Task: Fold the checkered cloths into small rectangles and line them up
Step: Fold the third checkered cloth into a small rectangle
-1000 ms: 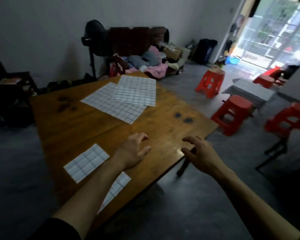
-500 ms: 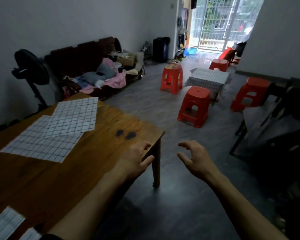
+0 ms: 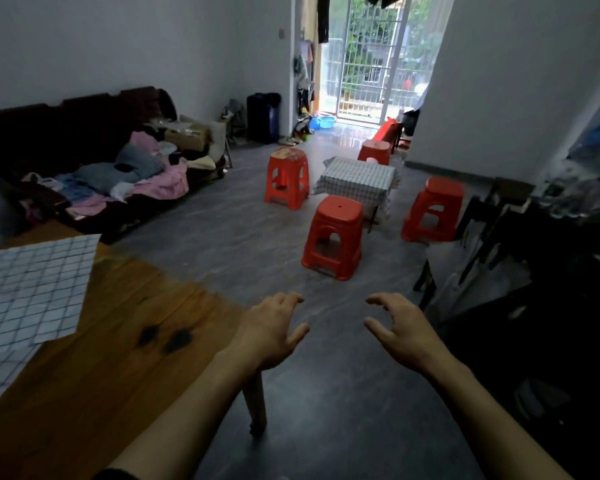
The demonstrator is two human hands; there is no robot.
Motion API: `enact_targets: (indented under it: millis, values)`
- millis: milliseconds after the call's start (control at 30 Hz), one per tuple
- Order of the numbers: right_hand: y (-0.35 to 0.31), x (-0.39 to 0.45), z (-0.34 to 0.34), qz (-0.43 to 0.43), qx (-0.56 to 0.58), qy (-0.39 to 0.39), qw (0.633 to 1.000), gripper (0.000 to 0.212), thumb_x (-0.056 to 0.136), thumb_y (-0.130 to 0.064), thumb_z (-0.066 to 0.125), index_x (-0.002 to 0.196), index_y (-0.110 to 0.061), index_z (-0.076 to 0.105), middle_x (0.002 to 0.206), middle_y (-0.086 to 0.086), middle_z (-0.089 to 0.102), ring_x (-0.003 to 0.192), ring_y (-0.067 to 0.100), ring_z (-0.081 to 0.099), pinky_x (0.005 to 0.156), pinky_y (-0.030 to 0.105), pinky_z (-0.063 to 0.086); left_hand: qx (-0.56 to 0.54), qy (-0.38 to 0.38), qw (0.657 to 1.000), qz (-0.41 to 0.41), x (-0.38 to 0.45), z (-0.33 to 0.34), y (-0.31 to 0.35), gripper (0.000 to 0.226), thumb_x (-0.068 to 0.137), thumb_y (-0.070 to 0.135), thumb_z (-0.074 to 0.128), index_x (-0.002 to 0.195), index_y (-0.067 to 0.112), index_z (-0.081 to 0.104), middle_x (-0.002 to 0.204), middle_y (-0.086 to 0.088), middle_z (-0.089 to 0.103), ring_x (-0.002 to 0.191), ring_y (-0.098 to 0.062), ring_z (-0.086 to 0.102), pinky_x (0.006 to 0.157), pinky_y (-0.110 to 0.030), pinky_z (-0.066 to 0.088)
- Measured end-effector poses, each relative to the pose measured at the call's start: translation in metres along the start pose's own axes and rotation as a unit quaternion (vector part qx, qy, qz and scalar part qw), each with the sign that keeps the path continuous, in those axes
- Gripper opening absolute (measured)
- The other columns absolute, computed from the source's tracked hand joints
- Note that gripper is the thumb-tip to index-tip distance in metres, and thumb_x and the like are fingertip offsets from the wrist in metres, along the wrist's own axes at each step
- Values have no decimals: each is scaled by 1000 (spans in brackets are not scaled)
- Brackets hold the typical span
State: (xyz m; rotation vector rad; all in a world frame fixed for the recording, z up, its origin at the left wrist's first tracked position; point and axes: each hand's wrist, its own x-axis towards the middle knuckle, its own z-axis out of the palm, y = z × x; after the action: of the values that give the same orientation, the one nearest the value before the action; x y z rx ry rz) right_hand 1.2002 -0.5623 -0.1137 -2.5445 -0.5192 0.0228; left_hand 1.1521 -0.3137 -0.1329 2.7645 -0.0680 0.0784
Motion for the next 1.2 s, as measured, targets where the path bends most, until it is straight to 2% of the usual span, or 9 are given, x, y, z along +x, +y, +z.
enact_targets:
  millis: [267,500,667,933,1067,1200]
  values:
    - [12,122,-26,19,-55,11,998,39,91,-37,63,126,-21,57,125,-1,55,117,15,51,96,26,42,-31,10,999,42,128,1,-25,53,94,49,51,140,26,39,135,0,50,120,-21,49,99,-39,43]
    - [16,205,1,7,-53,-18,998,40,90,-37,63,126,-20,57,125,1,56,117,16,53,100,29,43,8,12,1000,10,179,-2,-71,51,95,49,48,139,24,39,133,0,50,116,-20,49,96,-36,43]
    - [21,276,23,-30,-32,-49,998,38,90,-36,64,125,-22,58,123,0,56,114,17,53,99,31,44,20,10,999,-46,224,-4,-108,49,96,50,47,137,24,41,131,0,52,114,-21,50,94,-36,43]
    - [69,429,46,-110,11,-67,992,41,85,-37,67,123,-24,61,123,0,56,111,21,54,97,37,46,87,20,987,-136,330,-4,-134,49,95,53,46,136,27,42,135,3,50,119,-20,49,96,-37,43]
    - [84,502,43,-145,-6,-74,987,44,86,-42,61,128,-27,55,134,0,49,124,21,44,100,38,43,127,31,969,-208,393,-7,-134,53,94,56,44,139,27,44,136,3,50,119,-20,50,95,-37,43]
    - [90,561,47,-181,-48,-99,977,48,89,-44,57,134,-29,48,144,-1,40,135,20,32,103,36,38,157,37,957,-240,437,-6,-123,55,92,58,42,138,27,47,134,2,52,117,-21,51,94,-37,41]
